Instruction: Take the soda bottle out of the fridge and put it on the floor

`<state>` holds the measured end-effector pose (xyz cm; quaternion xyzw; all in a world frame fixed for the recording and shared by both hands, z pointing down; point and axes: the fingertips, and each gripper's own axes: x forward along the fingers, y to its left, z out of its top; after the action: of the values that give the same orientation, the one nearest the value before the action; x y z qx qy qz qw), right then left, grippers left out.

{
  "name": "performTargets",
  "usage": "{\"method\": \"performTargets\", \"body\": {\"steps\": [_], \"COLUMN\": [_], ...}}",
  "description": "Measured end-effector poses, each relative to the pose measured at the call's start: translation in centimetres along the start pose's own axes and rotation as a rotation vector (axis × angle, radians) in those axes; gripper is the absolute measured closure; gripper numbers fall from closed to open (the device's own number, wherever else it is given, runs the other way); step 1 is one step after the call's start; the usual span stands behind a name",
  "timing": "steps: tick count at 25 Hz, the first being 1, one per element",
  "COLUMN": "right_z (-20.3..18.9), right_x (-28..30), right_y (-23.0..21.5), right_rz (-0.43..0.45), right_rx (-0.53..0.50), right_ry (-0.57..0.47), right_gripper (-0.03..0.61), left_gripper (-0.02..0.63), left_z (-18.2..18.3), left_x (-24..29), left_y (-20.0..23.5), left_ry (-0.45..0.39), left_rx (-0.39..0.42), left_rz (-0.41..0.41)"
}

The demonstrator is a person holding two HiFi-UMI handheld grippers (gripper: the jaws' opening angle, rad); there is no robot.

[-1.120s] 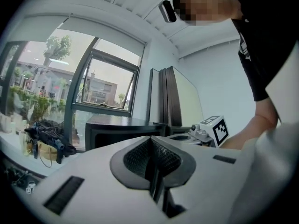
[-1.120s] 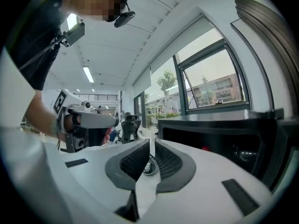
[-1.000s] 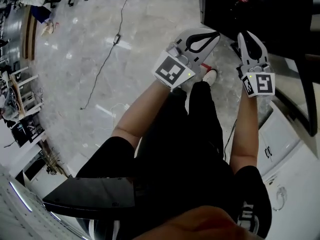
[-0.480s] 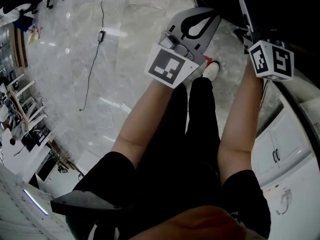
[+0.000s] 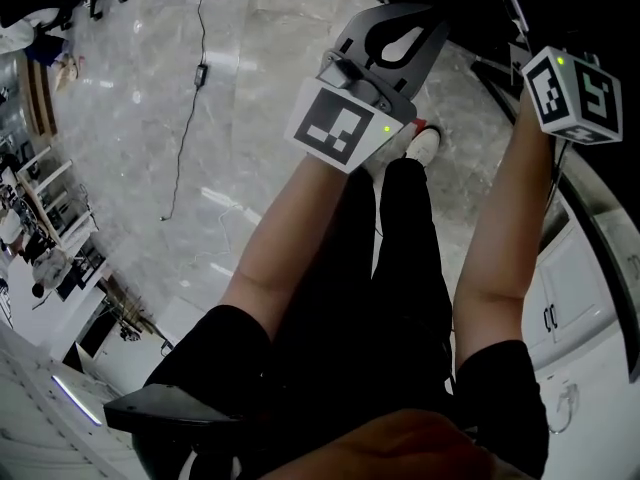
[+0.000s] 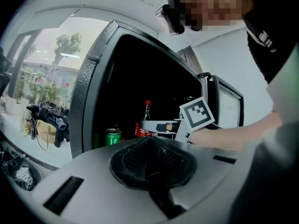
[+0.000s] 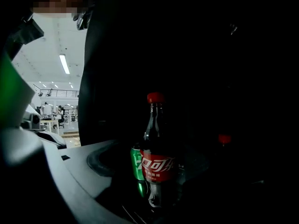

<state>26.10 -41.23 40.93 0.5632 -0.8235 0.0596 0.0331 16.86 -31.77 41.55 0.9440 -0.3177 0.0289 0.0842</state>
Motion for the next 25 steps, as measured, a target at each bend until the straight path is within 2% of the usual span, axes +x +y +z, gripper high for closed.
{"method": "performTargets", "body": {"steps": [6,13,19,25], "right_z": [0.3,1.2,0.8,1.3], "right_x": [2.3,1.7,-1.3,-5.0], "right_y": [-1.3,-0.7,2.7,8.2], "right_rz": [0.007,0.004,0.059,0.139], "right_rx": [-0.054,-0.104,-0.098,-0.092], "right_ry": [0.025,0.041,0.015,0.014], "right_gripper": [0.239,0.261,0.261,0.261], "left_gripper": [0.609,0.609,0.609,0.609], "left_z": [-0.7,-0.7,-1.8,-0.9], "left_x": [-0.1,-2.1,-4.0,-7.3], "left_y": [-0.1,0.5,0.5,0.4], "left_ry": [0.035,0.028,0.049,0.019], "left_rx": [0.022,-0.003,0.046,-0.001], "left_rz": [-0.01,0.003,-0.003,0.008]}}
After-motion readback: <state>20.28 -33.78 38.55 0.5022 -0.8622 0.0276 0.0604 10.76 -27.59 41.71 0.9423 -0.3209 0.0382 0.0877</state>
